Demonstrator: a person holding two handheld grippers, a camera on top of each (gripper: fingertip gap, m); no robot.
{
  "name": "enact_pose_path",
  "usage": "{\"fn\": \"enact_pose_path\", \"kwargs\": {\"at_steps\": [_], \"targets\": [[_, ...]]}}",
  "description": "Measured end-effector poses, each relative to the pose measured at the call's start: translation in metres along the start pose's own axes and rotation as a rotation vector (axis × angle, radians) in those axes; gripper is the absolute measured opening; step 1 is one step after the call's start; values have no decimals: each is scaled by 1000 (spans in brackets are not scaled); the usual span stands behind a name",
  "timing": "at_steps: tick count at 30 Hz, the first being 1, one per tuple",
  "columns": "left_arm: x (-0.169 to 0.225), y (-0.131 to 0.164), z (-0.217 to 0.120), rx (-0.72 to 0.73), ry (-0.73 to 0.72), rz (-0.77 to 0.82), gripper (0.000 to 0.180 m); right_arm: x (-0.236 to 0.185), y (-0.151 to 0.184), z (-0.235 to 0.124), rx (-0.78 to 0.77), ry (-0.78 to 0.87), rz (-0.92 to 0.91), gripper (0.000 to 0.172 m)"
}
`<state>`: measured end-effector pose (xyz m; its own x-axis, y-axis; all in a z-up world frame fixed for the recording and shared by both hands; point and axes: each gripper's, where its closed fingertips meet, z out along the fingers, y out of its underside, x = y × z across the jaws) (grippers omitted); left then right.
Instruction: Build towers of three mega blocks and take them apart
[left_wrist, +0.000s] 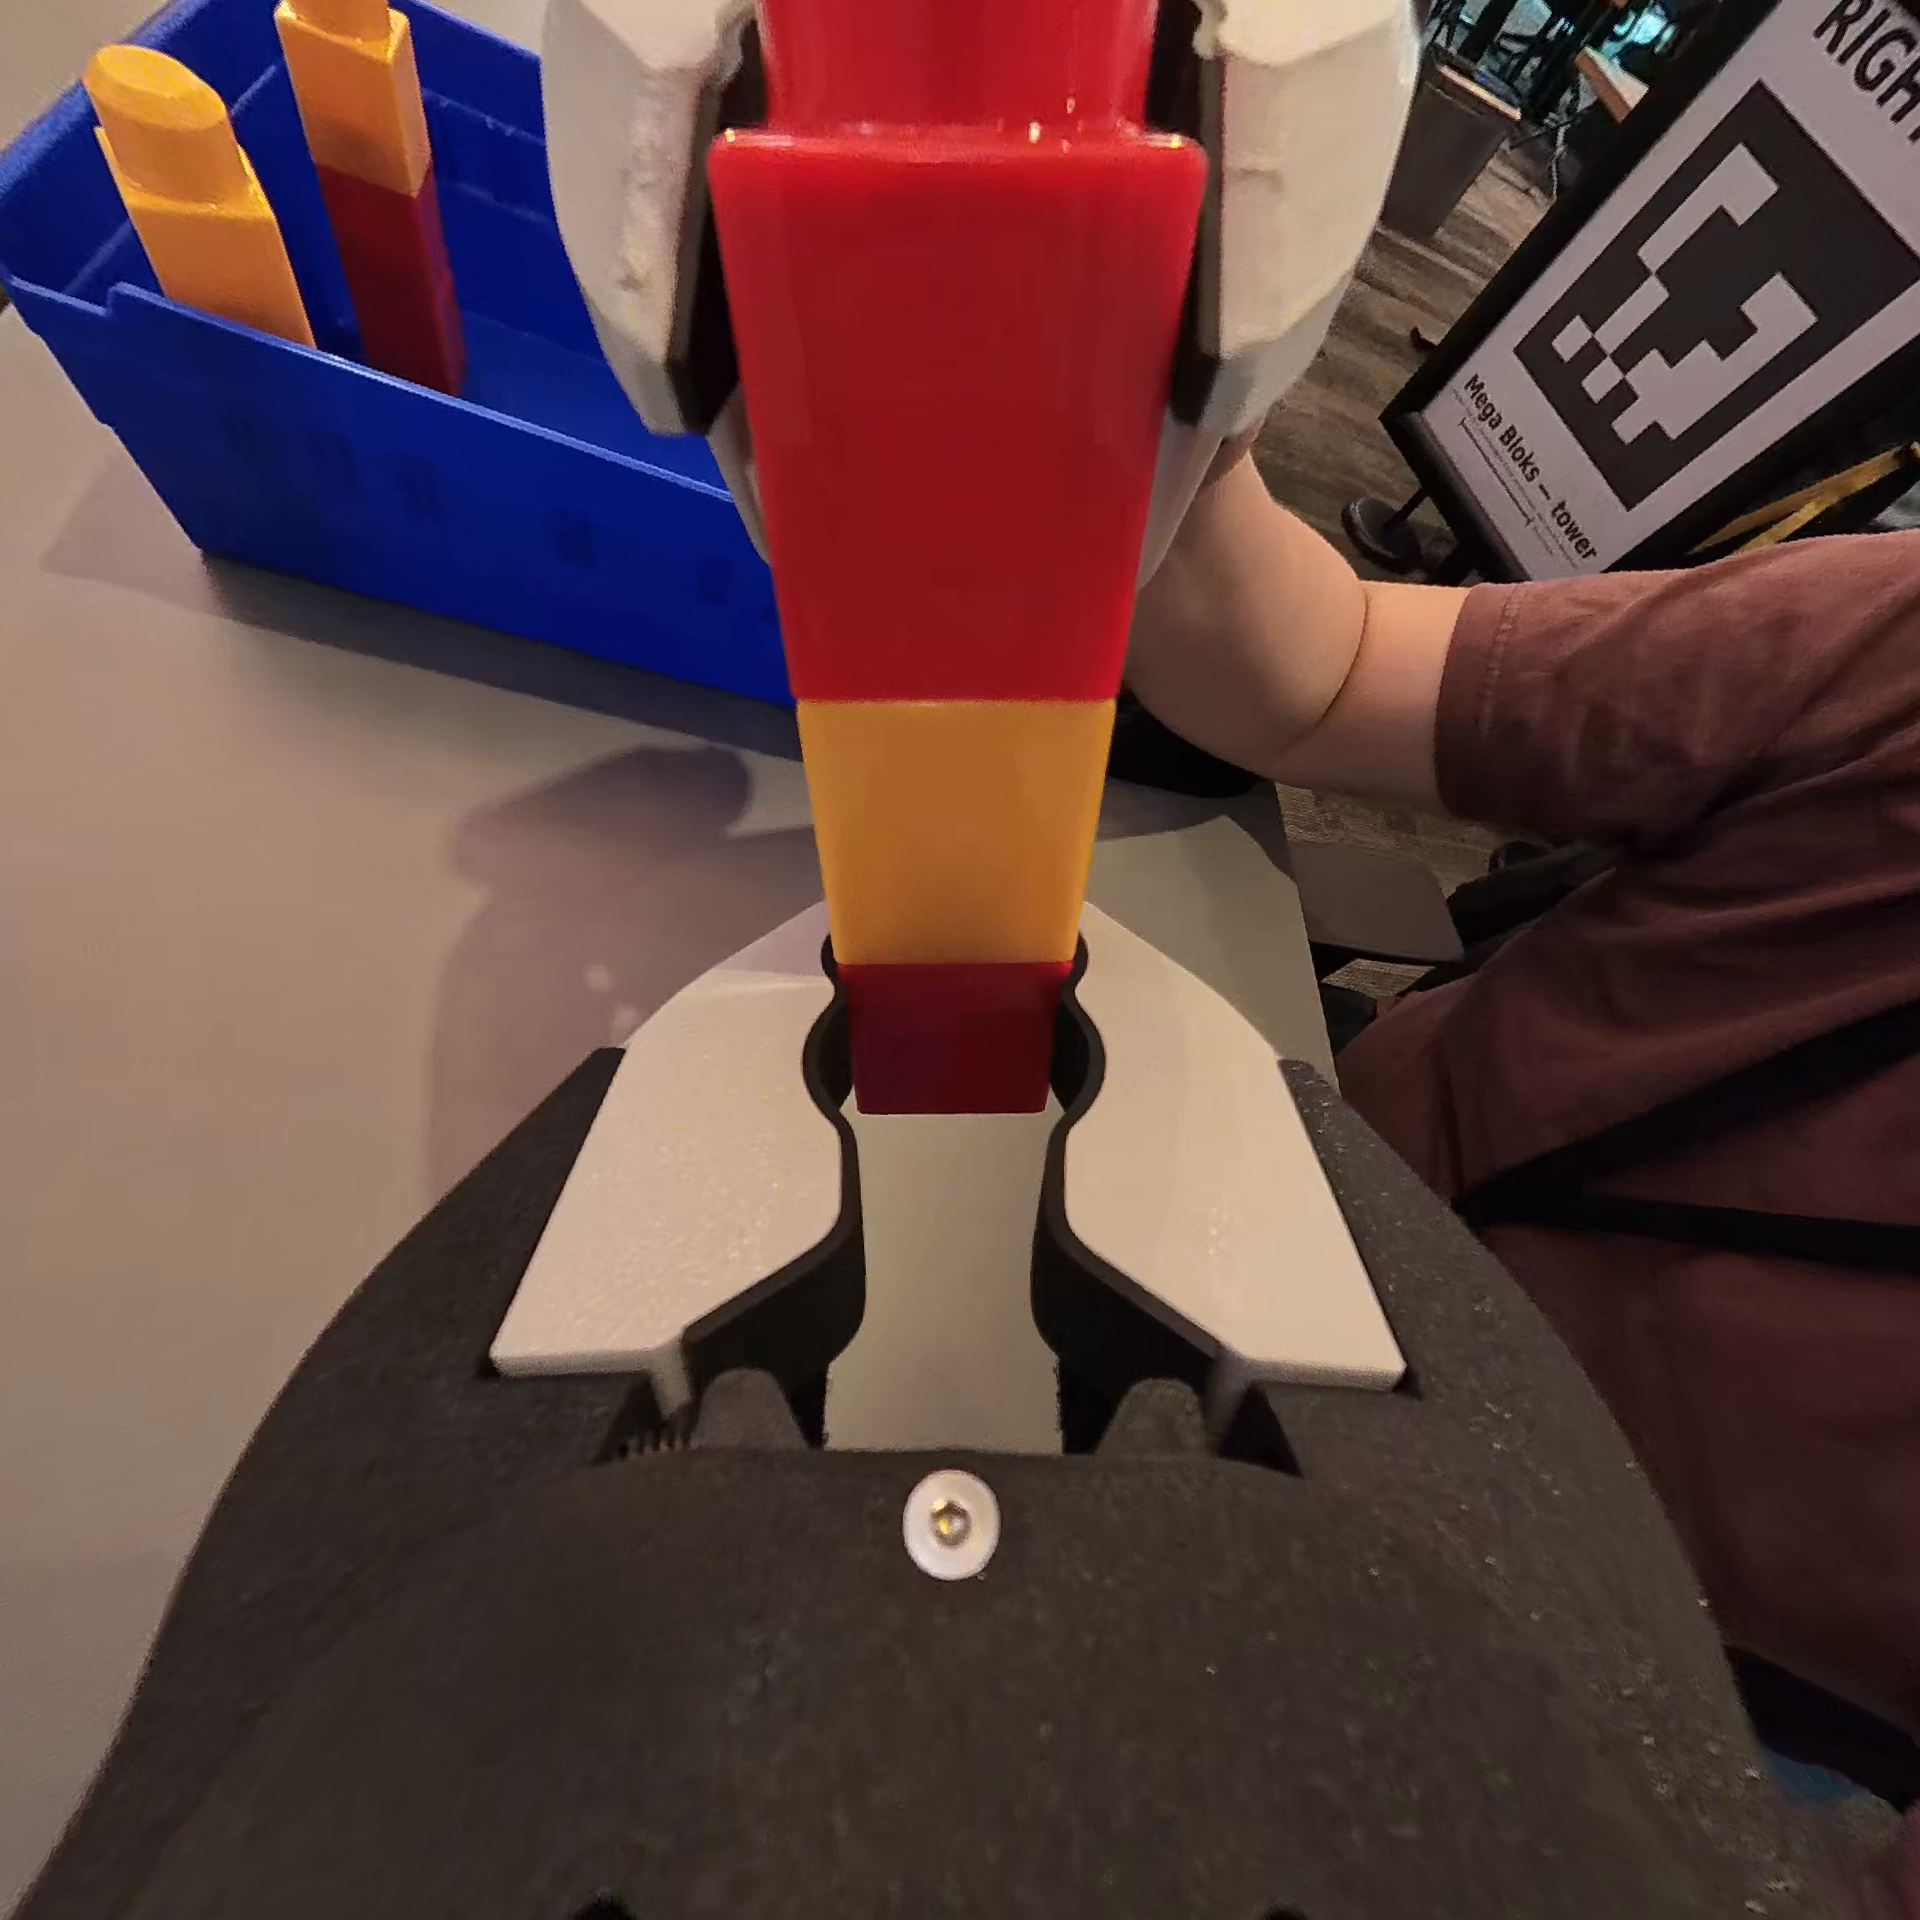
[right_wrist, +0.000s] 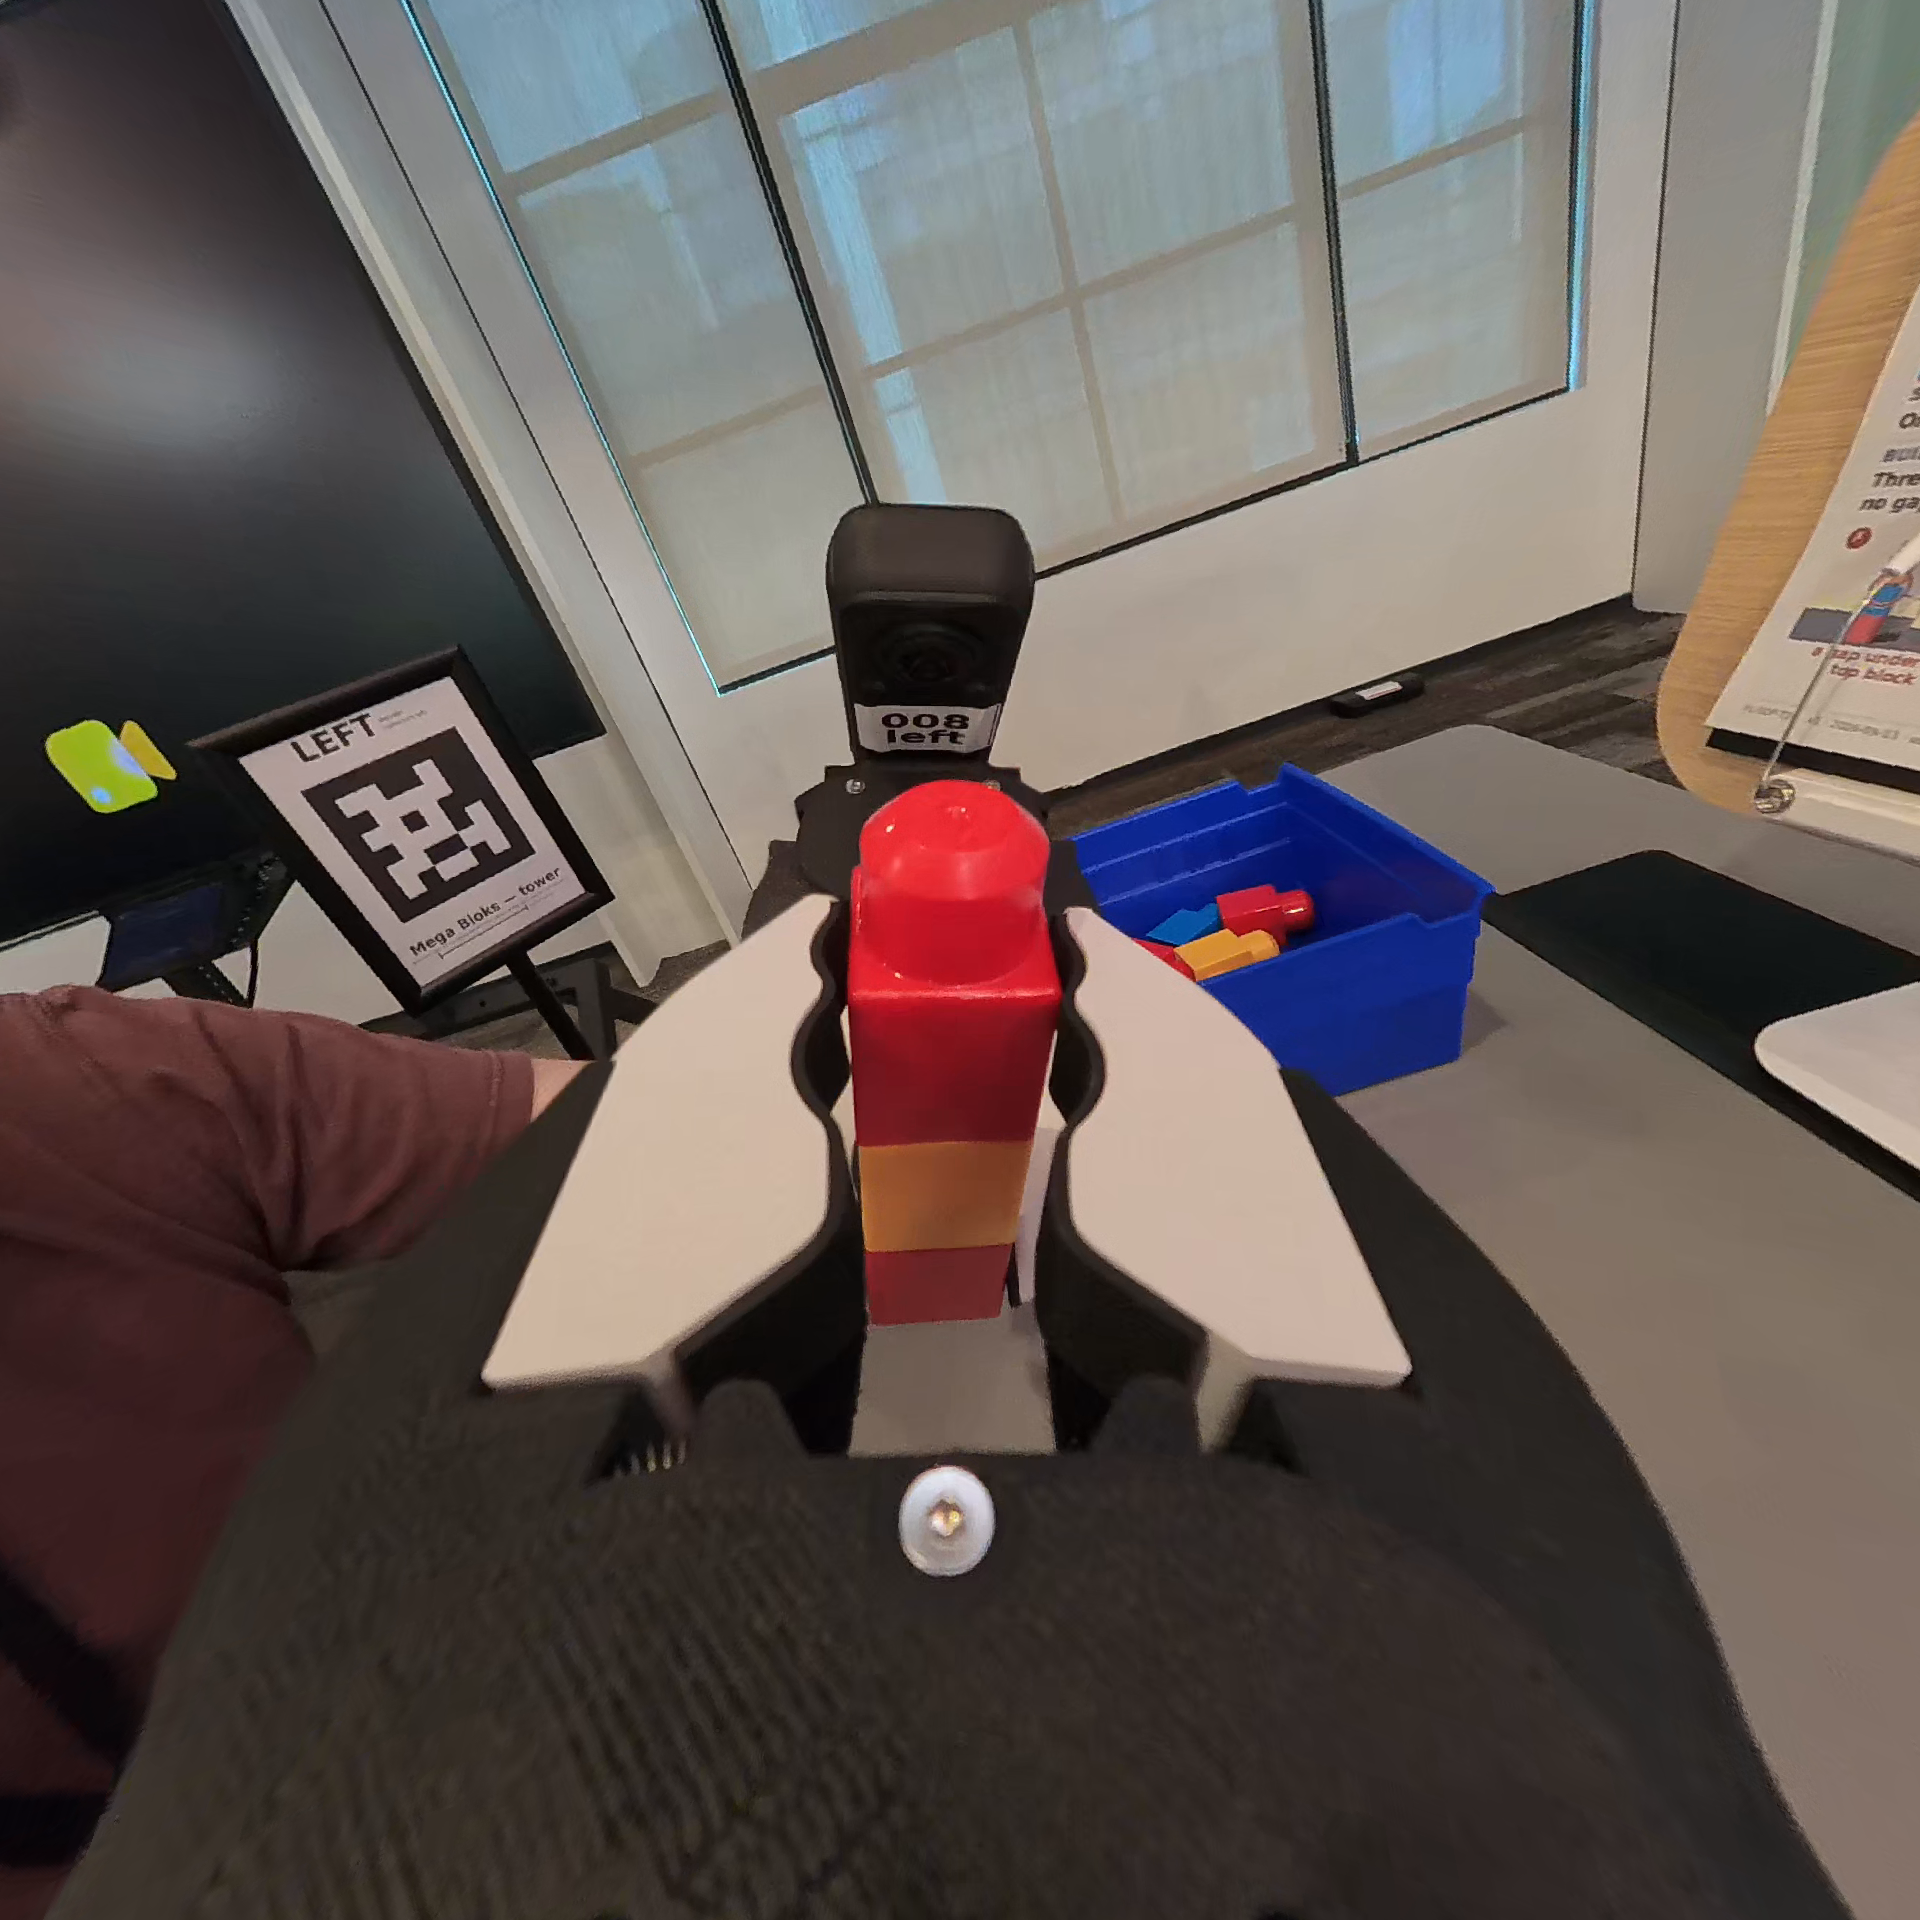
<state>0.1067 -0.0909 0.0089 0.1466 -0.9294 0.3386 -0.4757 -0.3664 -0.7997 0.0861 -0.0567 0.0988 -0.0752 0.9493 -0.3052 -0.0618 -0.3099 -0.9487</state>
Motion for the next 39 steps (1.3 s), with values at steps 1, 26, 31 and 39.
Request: {"fn": "enact_pose_path", "kwargs": {"at_steps": [1,26,31,39], "targets": [[1,-1,0,2,1,1,34,-1,0,0,4,-2,2,37],[-12,-16,-28,104,-152,57,56,6,17,-18,-276,113,-191,36],[-6,-39,-66,281,-157,49,54,49,-49,-152,-115,530,-328,36],[-2,-43,-91,329,-184,56,50,145,56,-223,-362,619,-126,36]]}}
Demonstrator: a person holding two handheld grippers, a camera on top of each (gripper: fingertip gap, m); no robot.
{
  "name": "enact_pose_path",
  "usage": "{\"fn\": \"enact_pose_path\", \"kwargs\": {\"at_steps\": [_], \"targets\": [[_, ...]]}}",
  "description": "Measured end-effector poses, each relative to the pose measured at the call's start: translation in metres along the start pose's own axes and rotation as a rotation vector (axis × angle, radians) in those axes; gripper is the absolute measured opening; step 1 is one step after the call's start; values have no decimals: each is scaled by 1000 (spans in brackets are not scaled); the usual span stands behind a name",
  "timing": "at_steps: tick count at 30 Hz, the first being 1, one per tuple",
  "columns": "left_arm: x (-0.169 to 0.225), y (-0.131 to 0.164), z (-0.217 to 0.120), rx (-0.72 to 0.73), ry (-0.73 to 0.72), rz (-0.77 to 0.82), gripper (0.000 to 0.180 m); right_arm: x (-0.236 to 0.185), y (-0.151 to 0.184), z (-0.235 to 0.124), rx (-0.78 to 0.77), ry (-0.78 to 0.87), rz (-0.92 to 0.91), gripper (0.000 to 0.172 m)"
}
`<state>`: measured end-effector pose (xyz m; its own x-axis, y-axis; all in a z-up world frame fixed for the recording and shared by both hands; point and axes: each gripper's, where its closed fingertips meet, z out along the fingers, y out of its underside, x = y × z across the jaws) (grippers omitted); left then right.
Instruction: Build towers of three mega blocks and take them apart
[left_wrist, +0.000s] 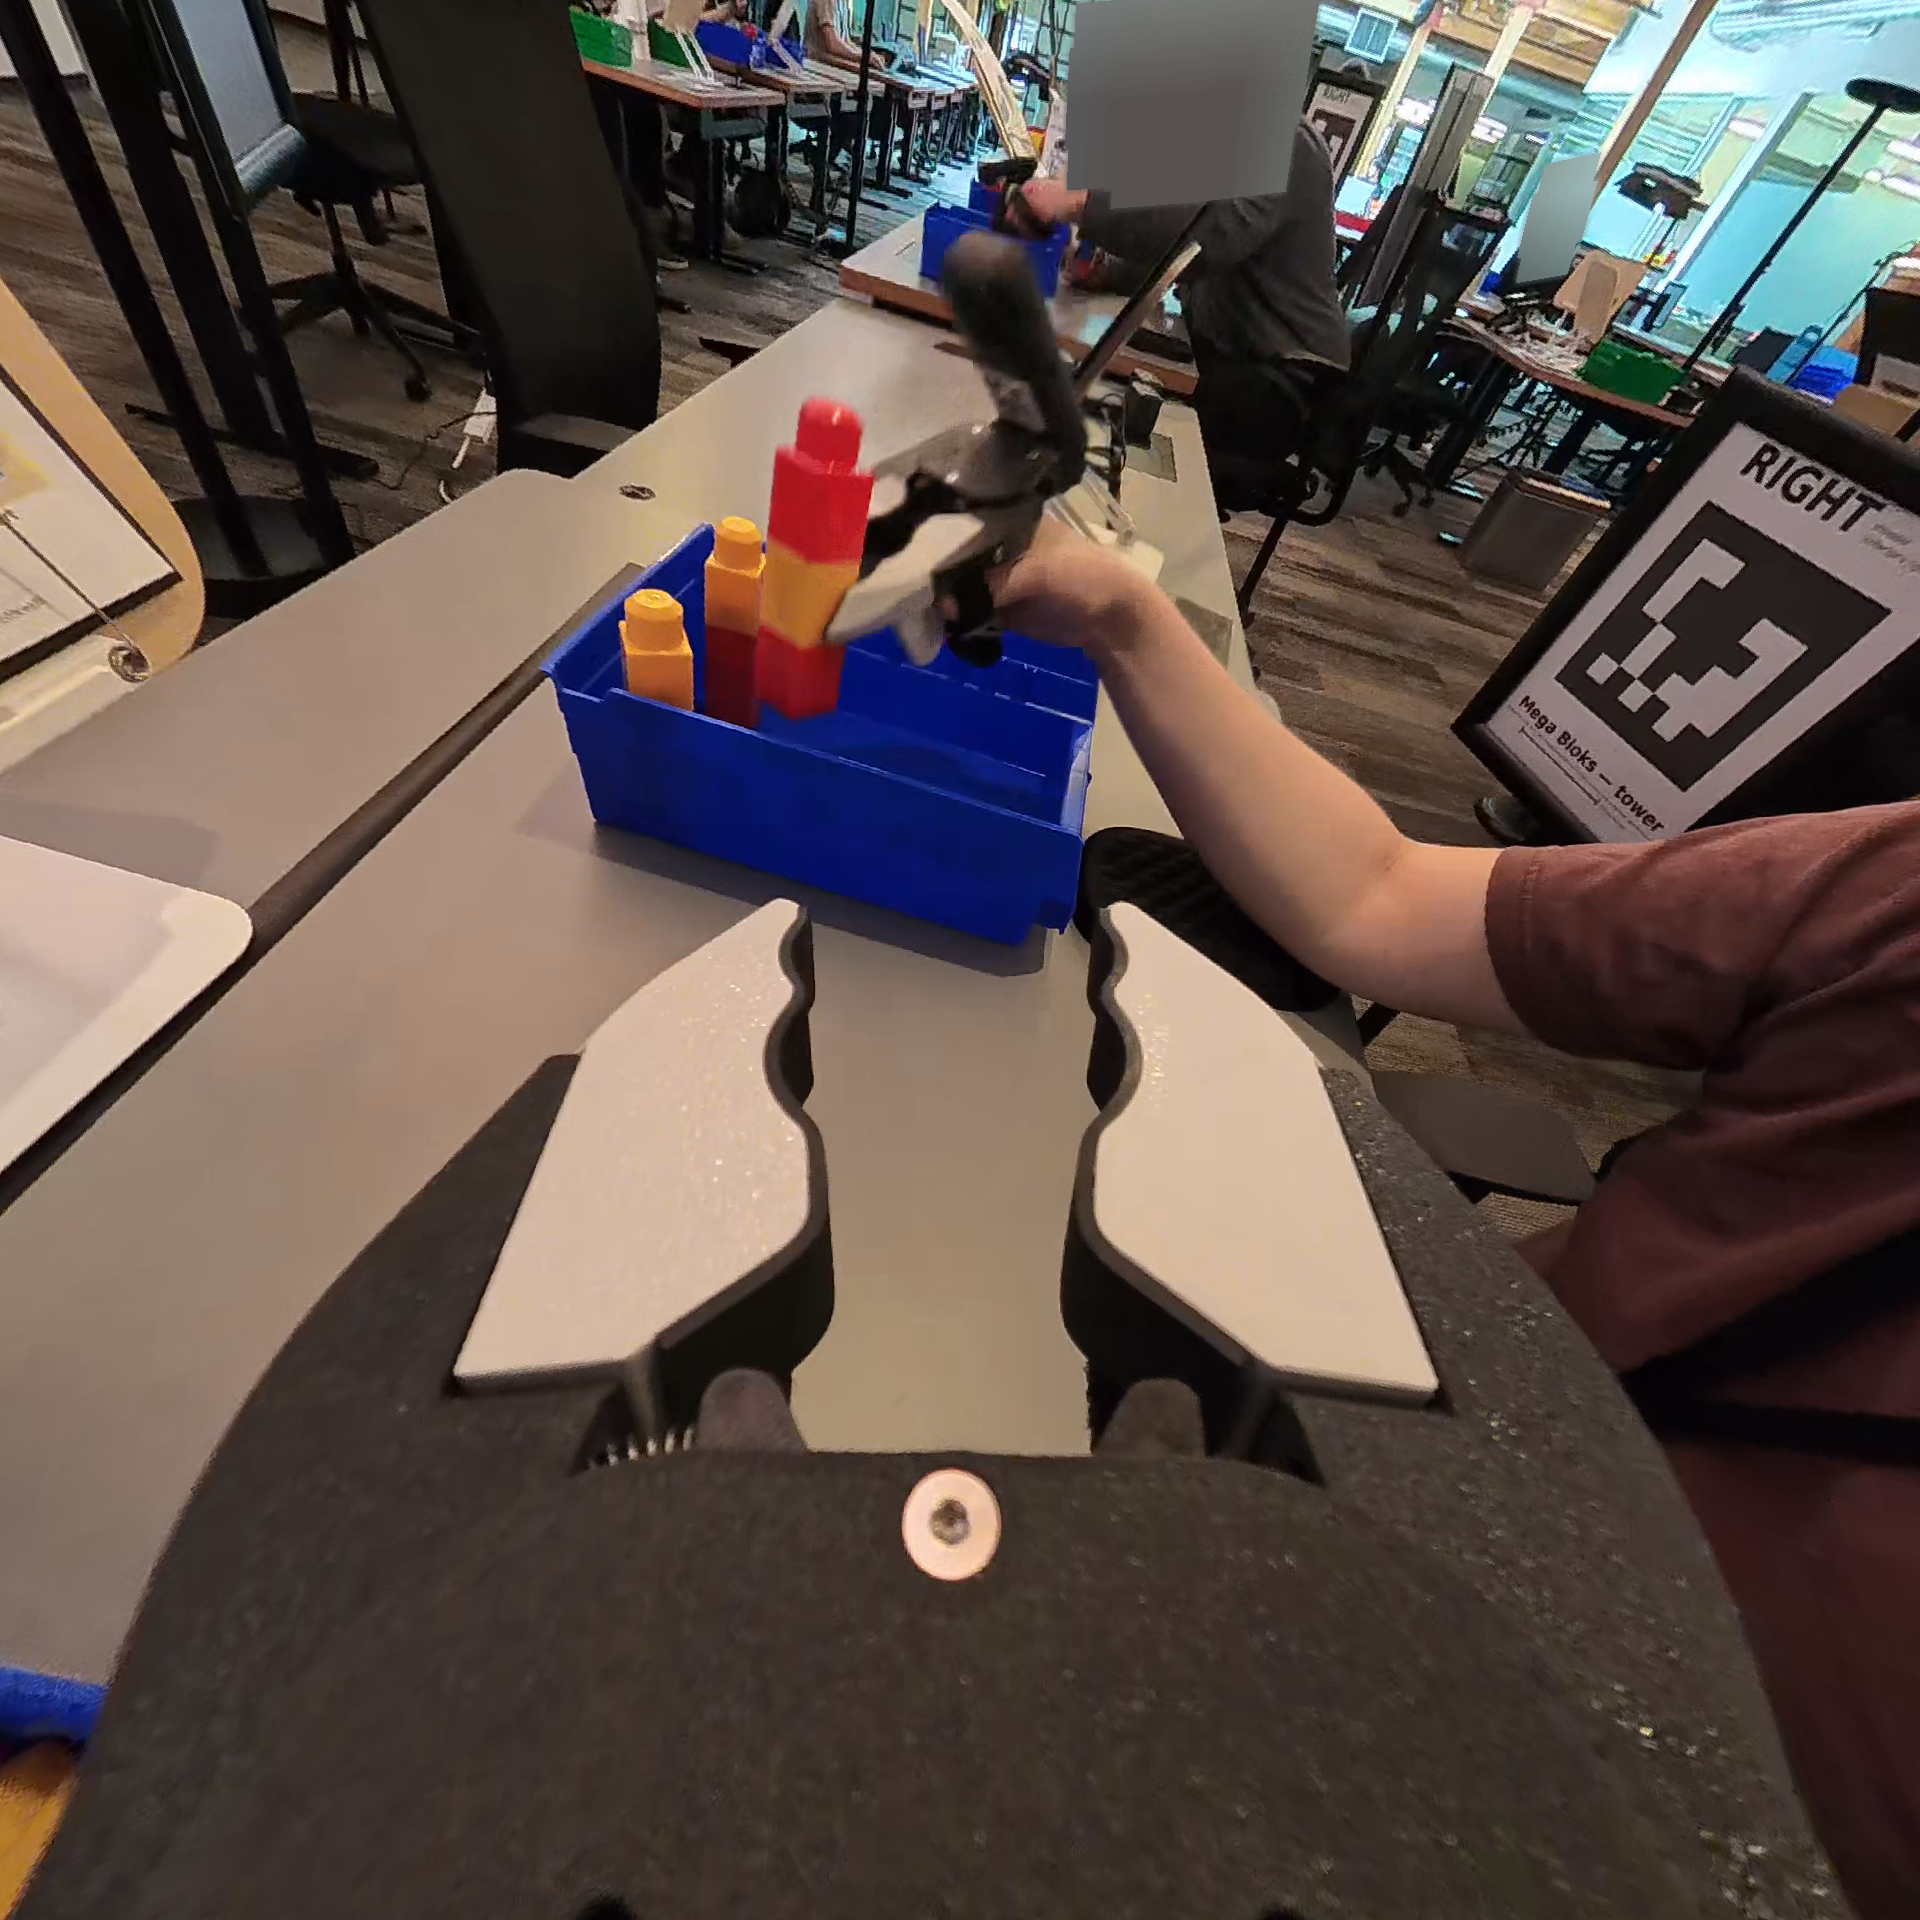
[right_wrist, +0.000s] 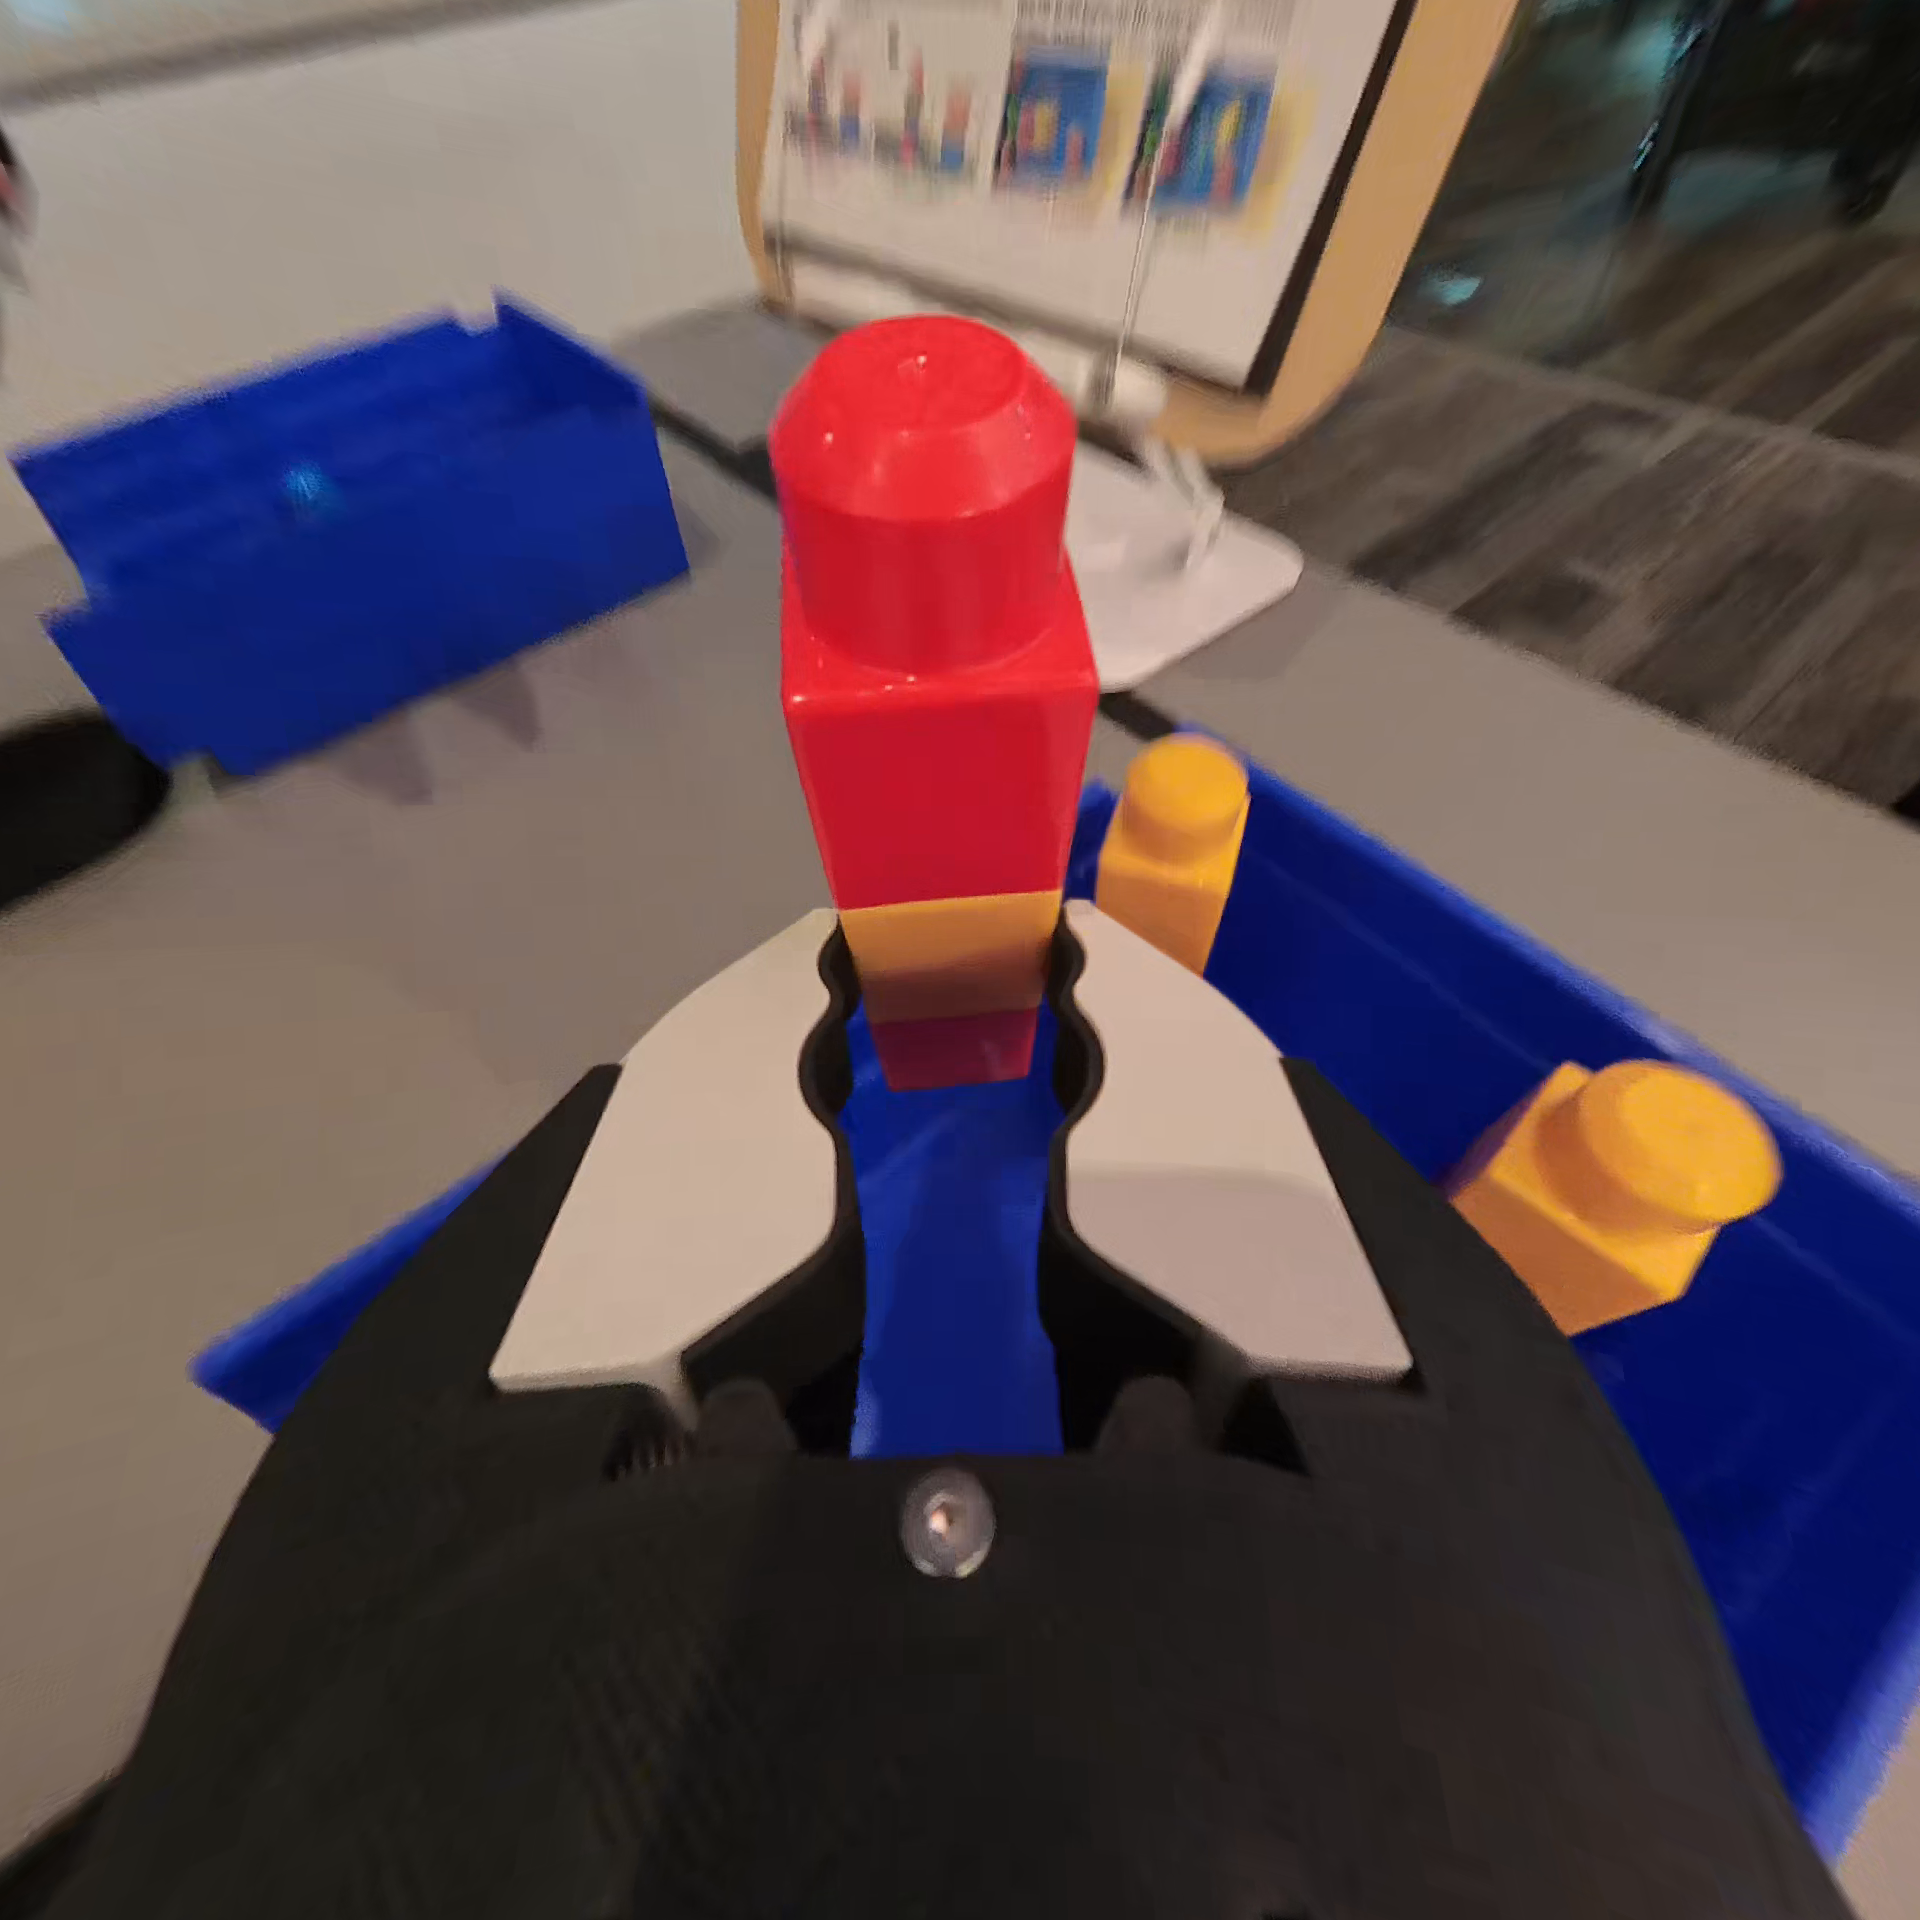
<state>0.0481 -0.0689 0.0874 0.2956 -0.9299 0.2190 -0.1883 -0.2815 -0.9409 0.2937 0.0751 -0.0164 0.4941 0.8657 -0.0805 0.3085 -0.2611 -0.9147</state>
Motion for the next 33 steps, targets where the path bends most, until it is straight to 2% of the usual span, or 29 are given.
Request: {"fn": "enact_pose_path", "kwargs": {"at_steps": [3,9,18,20,22,26,29,33], "targets": [[2,-1,-4,-4,-6,13,49,6,40,19,-110,-40,-5,36],[4,-2,-8,-8,-6,28,48,8,77,46,-193,-79,-120,36],[7,3,-13,-41,3,28,50,7,83,46,-159,-118,-107,38],[2,7,-20,-69,-34,35,54,7,81,45,-155,-116,-109,58],[-11,13,-35,-112,-129,52,55,6,72,42,-131,-107,-130,61],[-67,51,-93,-333,-507,116,52,7,48,22,-135,-40,-157,67],[-108,83,-136,-482,-748,19,52,8,23,-4,-148,73,-233,71],[-150,118,-152,-572,-867,-132,54,5,-10,-32,-118,208,-325,71]]}}
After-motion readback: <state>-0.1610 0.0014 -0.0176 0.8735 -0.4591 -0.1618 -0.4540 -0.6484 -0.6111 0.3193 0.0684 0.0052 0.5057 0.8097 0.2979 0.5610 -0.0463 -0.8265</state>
